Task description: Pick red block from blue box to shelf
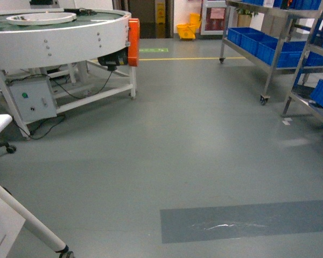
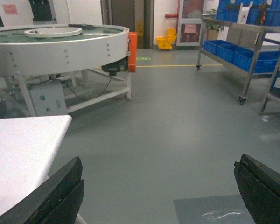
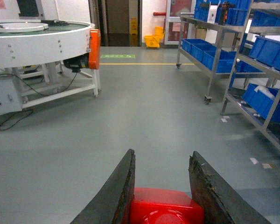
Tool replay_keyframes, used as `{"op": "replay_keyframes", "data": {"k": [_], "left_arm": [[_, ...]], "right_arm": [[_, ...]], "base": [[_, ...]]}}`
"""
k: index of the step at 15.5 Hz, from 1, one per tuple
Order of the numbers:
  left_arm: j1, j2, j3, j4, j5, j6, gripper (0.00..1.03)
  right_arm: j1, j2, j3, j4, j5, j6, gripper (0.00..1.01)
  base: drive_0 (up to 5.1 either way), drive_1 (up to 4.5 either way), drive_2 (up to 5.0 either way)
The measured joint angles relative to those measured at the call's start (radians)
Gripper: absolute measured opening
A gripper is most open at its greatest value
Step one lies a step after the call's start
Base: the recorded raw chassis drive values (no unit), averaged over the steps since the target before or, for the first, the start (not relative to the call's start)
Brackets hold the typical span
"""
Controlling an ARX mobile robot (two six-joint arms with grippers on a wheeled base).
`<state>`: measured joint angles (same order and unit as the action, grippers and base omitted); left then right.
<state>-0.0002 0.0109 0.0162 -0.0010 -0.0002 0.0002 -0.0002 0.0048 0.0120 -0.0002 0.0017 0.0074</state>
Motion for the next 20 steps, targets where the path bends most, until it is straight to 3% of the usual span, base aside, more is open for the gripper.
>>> {"op": "replay_keyframes", "data": {"k": [20], "left_arm": [[0.000, 0.000, 0.000, -0.003, 0.000, 0.000, 0.98]], "right_arm": [[0.000, 0.000, 0.000, -0.005, 0.000, 0.000, 0.28]], "base": [[0.0, 3.90, -4.0]]}}
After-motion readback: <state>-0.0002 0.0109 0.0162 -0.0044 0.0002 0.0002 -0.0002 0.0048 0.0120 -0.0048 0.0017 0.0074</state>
